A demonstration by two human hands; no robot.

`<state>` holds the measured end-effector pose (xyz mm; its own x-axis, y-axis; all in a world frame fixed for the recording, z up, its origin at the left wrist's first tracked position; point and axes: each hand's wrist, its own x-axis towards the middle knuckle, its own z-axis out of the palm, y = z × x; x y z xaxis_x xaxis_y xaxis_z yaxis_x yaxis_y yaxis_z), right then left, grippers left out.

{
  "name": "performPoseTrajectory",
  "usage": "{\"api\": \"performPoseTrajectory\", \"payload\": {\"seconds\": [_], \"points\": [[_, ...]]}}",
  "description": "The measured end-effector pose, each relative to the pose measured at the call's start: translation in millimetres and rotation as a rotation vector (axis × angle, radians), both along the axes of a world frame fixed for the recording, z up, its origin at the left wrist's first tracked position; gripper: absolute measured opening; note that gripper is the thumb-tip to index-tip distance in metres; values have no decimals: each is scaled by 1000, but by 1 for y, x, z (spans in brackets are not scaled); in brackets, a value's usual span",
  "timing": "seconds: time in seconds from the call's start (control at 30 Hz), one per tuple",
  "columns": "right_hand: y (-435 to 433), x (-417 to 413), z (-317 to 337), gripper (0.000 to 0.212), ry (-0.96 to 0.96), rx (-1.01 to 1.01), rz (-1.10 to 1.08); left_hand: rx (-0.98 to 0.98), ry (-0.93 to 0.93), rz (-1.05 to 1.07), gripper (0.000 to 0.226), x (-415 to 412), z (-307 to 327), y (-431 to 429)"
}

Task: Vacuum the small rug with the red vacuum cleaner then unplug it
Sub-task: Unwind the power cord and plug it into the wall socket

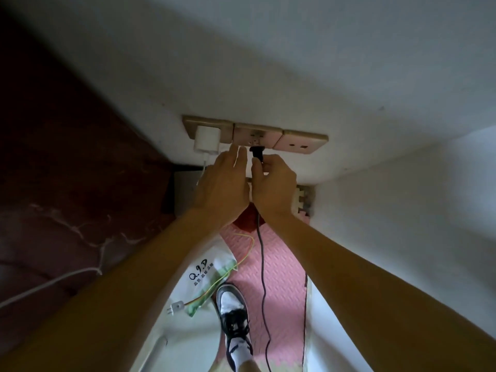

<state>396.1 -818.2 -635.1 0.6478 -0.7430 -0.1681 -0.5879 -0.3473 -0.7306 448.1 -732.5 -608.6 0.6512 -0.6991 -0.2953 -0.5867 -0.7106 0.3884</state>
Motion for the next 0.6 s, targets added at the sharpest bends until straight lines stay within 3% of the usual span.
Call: {"api": "performPoseTrajectory", "payload": {"seconds": [0.6], "points": [[17, 10, 7, 25, -81, 21, -142, 42, -29, -87, 65, 6, 5, 10]]}}
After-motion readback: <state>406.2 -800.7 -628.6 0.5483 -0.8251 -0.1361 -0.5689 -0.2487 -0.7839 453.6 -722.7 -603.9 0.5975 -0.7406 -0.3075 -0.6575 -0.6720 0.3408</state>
